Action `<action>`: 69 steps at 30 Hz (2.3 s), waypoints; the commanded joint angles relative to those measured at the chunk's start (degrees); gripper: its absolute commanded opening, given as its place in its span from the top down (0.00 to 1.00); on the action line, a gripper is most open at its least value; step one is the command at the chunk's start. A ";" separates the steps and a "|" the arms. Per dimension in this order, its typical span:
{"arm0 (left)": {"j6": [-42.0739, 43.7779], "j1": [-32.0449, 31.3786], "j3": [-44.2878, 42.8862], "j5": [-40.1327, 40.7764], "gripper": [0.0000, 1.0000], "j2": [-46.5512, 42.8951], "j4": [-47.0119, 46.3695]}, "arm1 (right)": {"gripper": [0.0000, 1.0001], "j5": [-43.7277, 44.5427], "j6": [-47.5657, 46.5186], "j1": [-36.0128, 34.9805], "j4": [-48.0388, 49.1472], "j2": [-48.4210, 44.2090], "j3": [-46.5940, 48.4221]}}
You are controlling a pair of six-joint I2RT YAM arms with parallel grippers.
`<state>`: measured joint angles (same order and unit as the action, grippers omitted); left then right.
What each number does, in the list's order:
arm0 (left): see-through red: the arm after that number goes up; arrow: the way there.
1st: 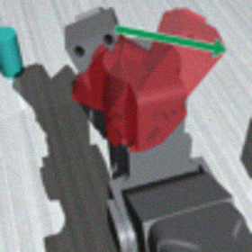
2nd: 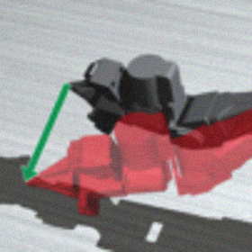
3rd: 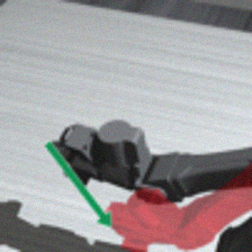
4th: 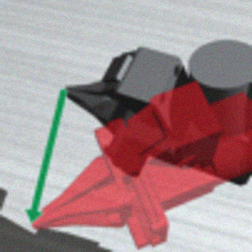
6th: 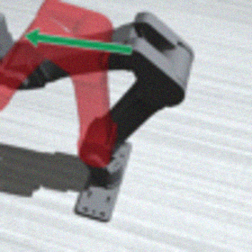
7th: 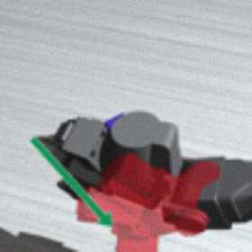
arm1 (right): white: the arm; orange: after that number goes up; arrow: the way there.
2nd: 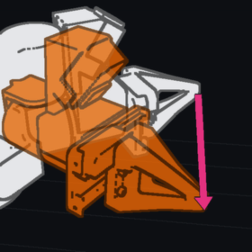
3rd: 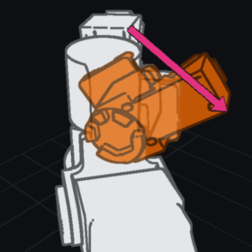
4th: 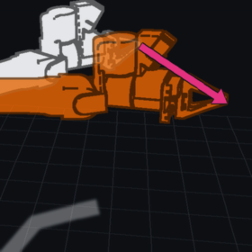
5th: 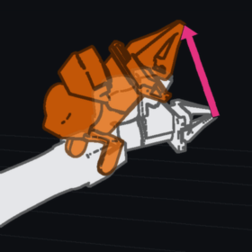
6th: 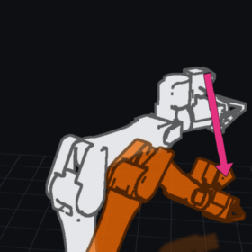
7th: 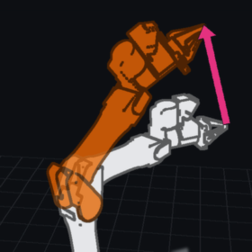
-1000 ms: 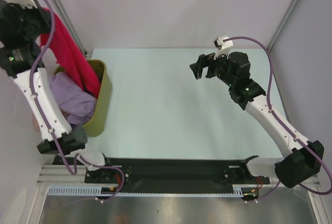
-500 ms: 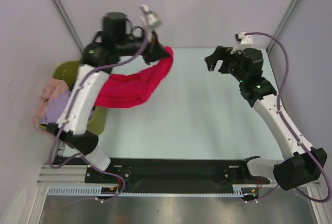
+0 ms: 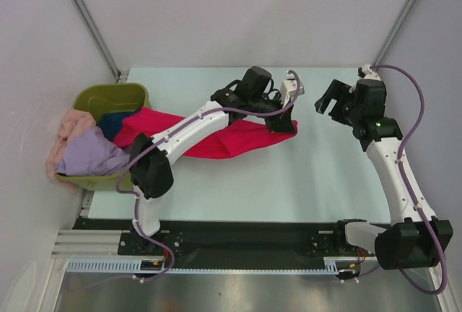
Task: Fold and stack the t-shirts
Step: Move the tshirt to the center of the board
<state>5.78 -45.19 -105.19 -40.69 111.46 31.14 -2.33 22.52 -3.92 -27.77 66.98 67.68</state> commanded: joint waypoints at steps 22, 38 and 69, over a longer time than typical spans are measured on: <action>12.85 35.68 8.81 12.46 0.15 -25.72 20.82 | 0.21 -9.35 -5.29 -20.49 8.09 24.04 1.44; 14.00 48.70 27.23 18.01 0.04 -39.66 15.89 | 0.70 -14.73 -12.86 -30.09 -6.86 51.67 23.37; 28.28 26.66 35.91 22.21 0.33 -29.65 11.41 | 1.00 -8.32 -13.91 1.72 -12.22 23.72 8.87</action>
<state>26.57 -14.61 -73.21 -21.74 78.06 45.28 -10.59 8.73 -2.87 -39.81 89.58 75.90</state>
